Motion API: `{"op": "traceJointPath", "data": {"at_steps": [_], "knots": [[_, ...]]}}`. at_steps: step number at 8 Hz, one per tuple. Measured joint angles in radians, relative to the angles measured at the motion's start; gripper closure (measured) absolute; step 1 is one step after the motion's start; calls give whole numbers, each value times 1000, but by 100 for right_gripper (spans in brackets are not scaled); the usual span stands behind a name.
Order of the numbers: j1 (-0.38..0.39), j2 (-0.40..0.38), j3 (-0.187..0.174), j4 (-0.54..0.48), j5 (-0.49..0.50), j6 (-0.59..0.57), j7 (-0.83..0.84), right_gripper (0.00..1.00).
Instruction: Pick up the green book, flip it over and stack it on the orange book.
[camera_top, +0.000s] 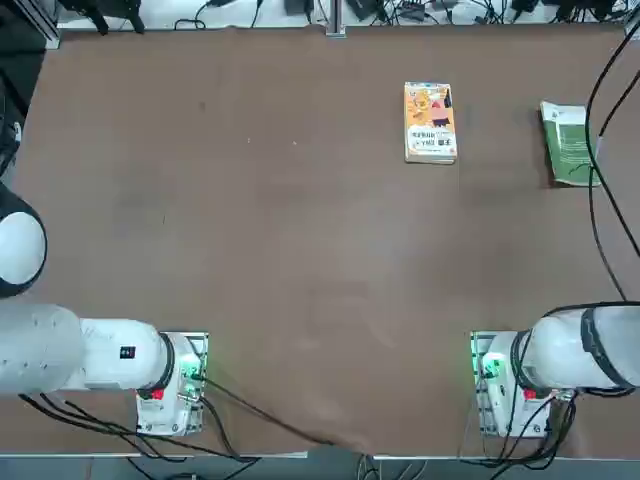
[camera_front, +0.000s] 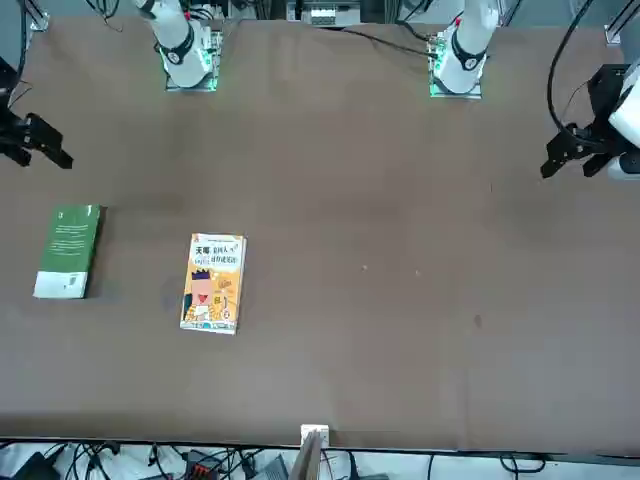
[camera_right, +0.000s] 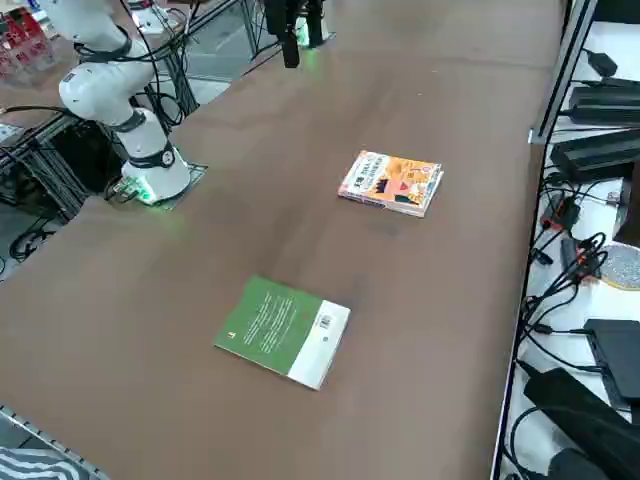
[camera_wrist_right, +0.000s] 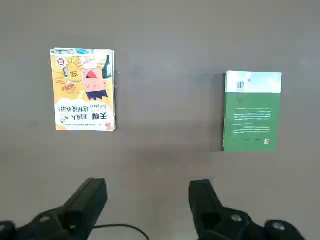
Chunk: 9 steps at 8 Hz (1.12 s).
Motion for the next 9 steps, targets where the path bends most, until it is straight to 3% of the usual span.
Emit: {"op": "traceJointPath", "data": {"at_steps": [7, 9], "knots": [[0, 12, 0, 1, -1, 14, 0, 0], [1, 45, 0, -3, -42, 26, 0, 0]]}}
